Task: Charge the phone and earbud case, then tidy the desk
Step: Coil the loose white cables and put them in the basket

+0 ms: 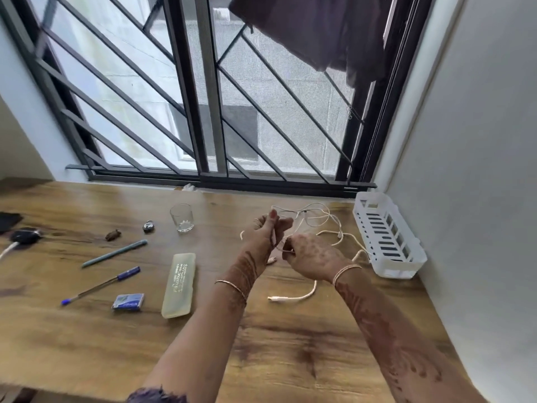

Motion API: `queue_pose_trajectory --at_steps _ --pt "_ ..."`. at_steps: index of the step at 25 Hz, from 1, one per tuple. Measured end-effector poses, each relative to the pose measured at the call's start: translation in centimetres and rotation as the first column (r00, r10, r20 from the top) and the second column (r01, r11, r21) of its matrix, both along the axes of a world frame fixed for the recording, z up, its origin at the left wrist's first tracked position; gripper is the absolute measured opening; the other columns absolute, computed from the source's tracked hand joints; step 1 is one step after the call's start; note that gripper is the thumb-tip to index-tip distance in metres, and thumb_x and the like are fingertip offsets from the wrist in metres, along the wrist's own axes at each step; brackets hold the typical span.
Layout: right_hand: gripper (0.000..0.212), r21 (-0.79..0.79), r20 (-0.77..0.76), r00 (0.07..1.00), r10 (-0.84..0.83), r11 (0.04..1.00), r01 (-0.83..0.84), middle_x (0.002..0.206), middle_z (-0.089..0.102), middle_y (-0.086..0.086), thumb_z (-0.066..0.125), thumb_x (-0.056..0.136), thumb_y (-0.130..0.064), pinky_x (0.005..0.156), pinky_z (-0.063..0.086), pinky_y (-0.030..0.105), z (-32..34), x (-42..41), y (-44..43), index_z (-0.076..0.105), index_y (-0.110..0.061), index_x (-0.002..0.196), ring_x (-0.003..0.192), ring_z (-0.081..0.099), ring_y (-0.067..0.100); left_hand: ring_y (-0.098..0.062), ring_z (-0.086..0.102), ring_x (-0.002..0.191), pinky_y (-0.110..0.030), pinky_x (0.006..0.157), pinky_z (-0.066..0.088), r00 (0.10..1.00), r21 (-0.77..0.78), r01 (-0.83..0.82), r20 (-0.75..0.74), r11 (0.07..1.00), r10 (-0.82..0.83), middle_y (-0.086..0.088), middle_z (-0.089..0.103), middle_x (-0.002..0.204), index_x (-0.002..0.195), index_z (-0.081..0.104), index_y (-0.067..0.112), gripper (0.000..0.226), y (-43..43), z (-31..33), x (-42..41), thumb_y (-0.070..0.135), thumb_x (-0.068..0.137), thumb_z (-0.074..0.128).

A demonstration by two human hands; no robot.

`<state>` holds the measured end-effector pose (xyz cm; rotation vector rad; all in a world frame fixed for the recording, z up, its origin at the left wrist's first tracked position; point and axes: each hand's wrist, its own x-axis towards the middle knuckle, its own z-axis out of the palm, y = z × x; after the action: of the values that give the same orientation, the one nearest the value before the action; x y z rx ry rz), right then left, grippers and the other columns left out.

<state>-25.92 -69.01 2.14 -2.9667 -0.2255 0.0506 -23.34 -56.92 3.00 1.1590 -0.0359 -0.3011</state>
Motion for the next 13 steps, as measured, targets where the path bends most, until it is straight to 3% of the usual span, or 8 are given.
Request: queue_pose_trajectory --at_steps 2,4,6,7,10,13 --pt "0.041 0.044 -0.146 0.988 0.047 0.998 -0.041 0.13 0.052 0.022 0.04 0.096 -0.029 0.1 0.039 0.049 1.0 0.1 -0.1 0.05 -0.005 0.129 0.122 0.048 0.04 -0.01 0.062 0.065 -0.028 0.069 0.041 0.998 0.147 0.007 0.061 0.989 -0.016 0.004 0.07 0.065 0.073 0.057 0.017 0.026 0.0 -0.5 0.0 0.036 0.09 0.06" --pt "0.043 0.044 -0.184 0.979 0.085 0.996 -0.078 0.13 0.054 0.02 0.042 0.095 -0.034 0.1 0.039 0.048 2.7 -0.2 -0.4 0.052 -0.008 0.128 0.121 0.049 0.039 -0.005 0.051 0.052 -0.027 0.06 0.037 0.989 0.336 0.035 0.125 0.941 -0.081 0.011 0.06 0.052 0.066 0.058 0.019 0.03 -0.3 -1.3 -0.1 0.043 0.085 0.063" --pt "0.033 0.022 -0.102 0.994 0.037 0.999 -0.035 0.113 0.063 0.008 0.051 0.087 -0.045 0.09 0.047 0.043 5.2 -0.5 -1.0 0.062 -0.022 0.109 0.107 0.058 0.03 -0.002 0.053 0.051 -0.027 0.061 0.04 0.982 0.498 0.052 0.134 0.866 -0.136 0.011 0.059 0.049 0.066 0.061 0.023 0.032 -0.4 -2.2 -0.3 0.039 0.093 0.054" --pt "0.028 0.033 -0.036 0.999 0.008 0.999 -0.006 0.104 0.065 0.0 0.056 0.083 -0.05 0.084 0.049 0.038 6.4 -0.4 -1.3 0.064 -0.029 0.099 0.099 0.059 0.022 -0.004 0.057 0.054 -0.024 0.061 0.041 0.98 0.5 0.078 0.12 0.862 -0.158 0.008 0.062 0.052 0.07 0.061 0.023 0.032 -0.1 -2.6 -0.2 0.036 0.096 0.049" --pt "0.022 0.123 0.047 0.999 -0.003 0.992 -0.002 0.09 0.063 -0.01 0.061 0.087 -0.046 0.061 0.038 0.016 9.1 -0.1 -1.8 0.066 -0.026 0.092 0.083 0.057 0.008 -0.01 0.051 0.04 -0.023 0.058 0.046 0.978 0.251 0.192 0.031 0.949 -0.206 -0.002 0.055 0.046 0.079 0.059 0.006 0.039 0.5 -2.6 -0.6 0.03 0.102 0.037" --pt "0.02 0.286 0.139 0.988 -0.063 0.958 0.02 0.083 0.065 -0.011 0.064 0.086 -0.045 0.056 0.031 0.011 9.0 1.0 -1.8 0.067 -0.025 0.088 0.078 0.059 0.003 -0.009 0.041 0.036 -0.035 0.079 0.054 0.97 -0.111 0.233 -0.05 0.966 -0.24 -0.002 0.043 0.04 0.079 0.059 0.003 0.043 0.2 -1.2 -1.1 0.029 0.102 0.035"
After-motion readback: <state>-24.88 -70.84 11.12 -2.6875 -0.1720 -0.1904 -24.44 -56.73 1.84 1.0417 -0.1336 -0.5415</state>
